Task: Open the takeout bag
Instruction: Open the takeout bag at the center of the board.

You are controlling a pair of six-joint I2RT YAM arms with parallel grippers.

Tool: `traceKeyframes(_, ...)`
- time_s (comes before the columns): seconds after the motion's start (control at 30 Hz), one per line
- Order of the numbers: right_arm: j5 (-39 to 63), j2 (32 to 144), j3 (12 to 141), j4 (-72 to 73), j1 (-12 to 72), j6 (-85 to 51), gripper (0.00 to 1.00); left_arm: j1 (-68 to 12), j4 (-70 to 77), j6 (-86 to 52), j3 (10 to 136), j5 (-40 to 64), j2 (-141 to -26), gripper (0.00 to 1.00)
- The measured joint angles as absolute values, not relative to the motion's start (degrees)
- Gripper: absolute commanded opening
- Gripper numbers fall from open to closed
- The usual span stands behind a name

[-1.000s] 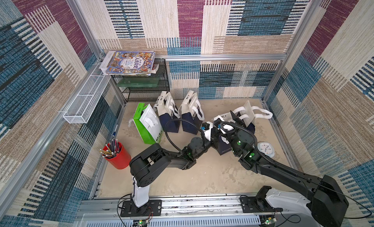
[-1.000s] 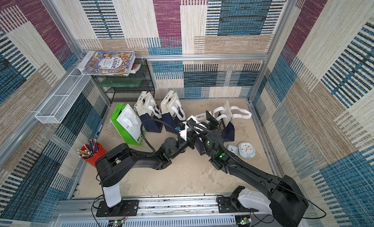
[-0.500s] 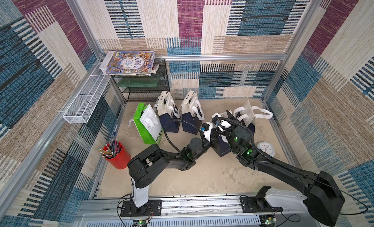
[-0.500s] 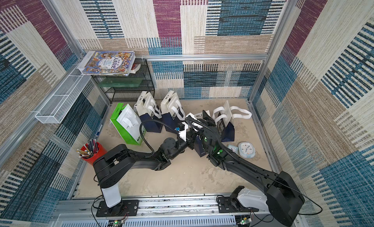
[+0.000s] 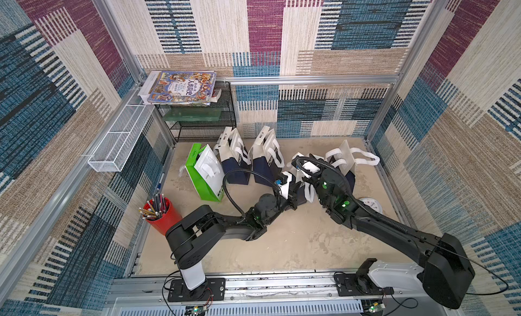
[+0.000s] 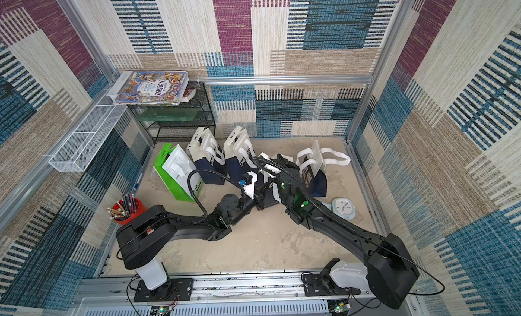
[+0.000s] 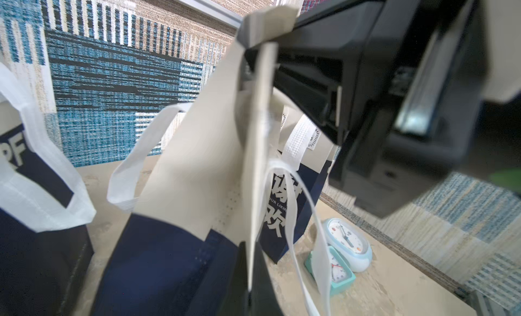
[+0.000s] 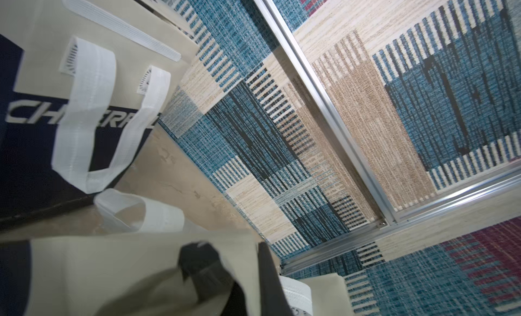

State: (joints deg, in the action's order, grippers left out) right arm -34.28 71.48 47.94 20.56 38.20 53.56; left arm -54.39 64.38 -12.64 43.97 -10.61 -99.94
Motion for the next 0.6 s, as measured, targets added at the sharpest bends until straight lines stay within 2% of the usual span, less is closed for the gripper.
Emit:
traceKeyframes(0.17,-36.7,72.3,51.6,14.4,39.5,59.8,0.02,-54.4,63.1,-10.2,42.7,-12.8,-98.6,0.00)
traceKeyframes(0.27,-37.8,73.1,53.2,11.2,40.7,62.5,0.33,-54.1,62.8,-9.7,42.5,-13.8,-98.6,0.00)
traceKeyframes(0.33,-38.9,73.6,54.3,10.0,41.2,63.9,0.63,-54.0,62.4,-9.7,42.5,-14.8,-98.7,0.00)
traceKeyframes(0.37,-39.3,73.6,55.0,9.3,41.3,63.9,0.69,-54.0,62.1,-9.7,42.7,-14.9,-98.8,0.00)
traceKeyframes(0.47,-39.9,74.0,59.1,5.9,41.4,60.2,0.83,-53.8,60.7,-10.2,43.8,-16.4,-99.1,0.00)
traceKeyframes(0.6,-40.1,74.3,67.8,-0.3,38.9,46.6,0.84,-53.8,60.6,-10.9,44.9,-17.4,-100.2,0.00)
